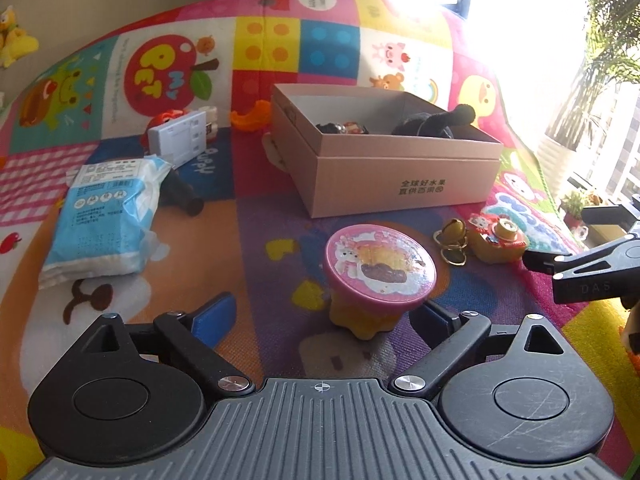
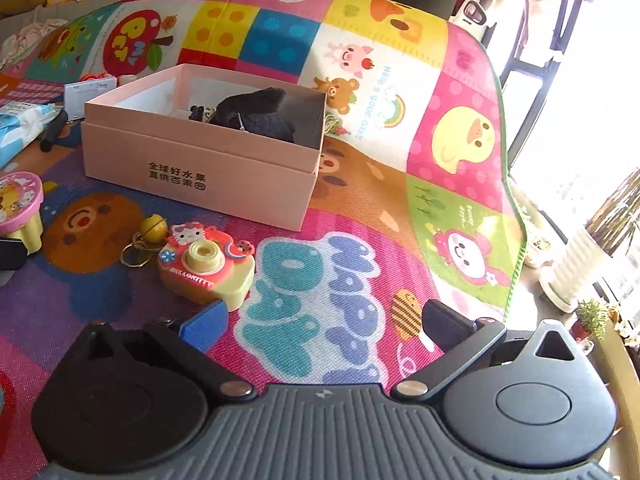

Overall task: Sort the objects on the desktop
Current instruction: 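Lift the yellow jar with the left tool and carry it toward the box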

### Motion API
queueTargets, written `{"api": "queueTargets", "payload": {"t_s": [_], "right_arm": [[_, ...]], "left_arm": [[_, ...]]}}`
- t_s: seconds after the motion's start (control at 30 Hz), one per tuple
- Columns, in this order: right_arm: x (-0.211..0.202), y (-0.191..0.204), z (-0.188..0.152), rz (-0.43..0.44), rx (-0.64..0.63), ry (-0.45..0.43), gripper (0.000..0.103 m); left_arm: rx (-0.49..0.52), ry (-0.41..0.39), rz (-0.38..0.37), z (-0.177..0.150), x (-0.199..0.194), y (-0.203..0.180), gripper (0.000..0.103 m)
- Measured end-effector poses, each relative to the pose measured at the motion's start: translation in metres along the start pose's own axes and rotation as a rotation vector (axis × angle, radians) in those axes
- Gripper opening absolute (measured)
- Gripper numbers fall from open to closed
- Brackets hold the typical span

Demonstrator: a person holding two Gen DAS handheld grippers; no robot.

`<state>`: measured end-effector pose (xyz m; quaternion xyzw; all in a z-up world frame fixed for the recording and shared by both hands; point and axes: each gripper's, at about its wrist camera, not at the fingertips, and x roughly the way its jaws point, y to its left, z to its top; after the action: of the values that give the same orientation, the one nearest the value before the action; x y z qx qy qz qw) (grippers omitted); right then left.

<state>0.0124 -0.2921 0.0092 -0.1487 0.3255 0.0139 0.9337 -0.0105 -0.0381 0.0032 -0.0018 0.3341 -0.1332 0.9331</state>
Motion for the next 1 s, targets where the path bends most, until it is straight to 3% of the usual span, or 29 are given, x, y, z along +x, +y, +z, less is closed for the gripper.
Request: {"api": "queueTargets", "payload": {"t_s": [0.13,0.2,0.27,0.4,0.47,0.5,0.77,0.9,1.0], "right_arm": [[-0.004,-0.001,0.005,0.181,0.070,0.011,0.103],[0.000,0.007,0.006,0.228,0.074,0.014,0.103],[0.008,0.014,0.011,0.243,0.067,0.026,0.087],[0.018,0.020,0.018,0.294,0.103,0.032,0.077],[0.020,0.023,0.022,0.300,0.112,0.027,0.060],[0.019,0.024,0.022,0.302,0.112,0.027,0.058],[-0.013,0.030,-0.001,0.370,0.064,0.014,0.058],[-0.030,0.029,-0.016,0.359,0.058,0.004,0.059],[-0.034,0.029,-0.021,0.347,0.062,0.003,0.072]], "left_arm": [[-0.010,0.000,-0.003,0.000,0.000,0.001,0.098],[-0.009,-0.001,-0.001,0.000,0.000,0.001,0.099],[-0.011,-0.001,0.001,0.000,0.000,0.002,0.099],[-0.019,-0.003,0.002,-0.001,-0.001,0.002,0.099],[-0.017,-0.004,0.002,-0.001,-0.001,0.002,0.100],[-0.016,-0.004,0.001,-0.001,-0.001,0.002,0.100],[-0.008,-0.006,0.003,-0.001,-0.001,0.000,0.100],[0.000,0.010,0.007,0.000,0.000,-0.002,0.101],[0.008,0.022,0.007,0.000,0.002,-0.003,0.103]]}}
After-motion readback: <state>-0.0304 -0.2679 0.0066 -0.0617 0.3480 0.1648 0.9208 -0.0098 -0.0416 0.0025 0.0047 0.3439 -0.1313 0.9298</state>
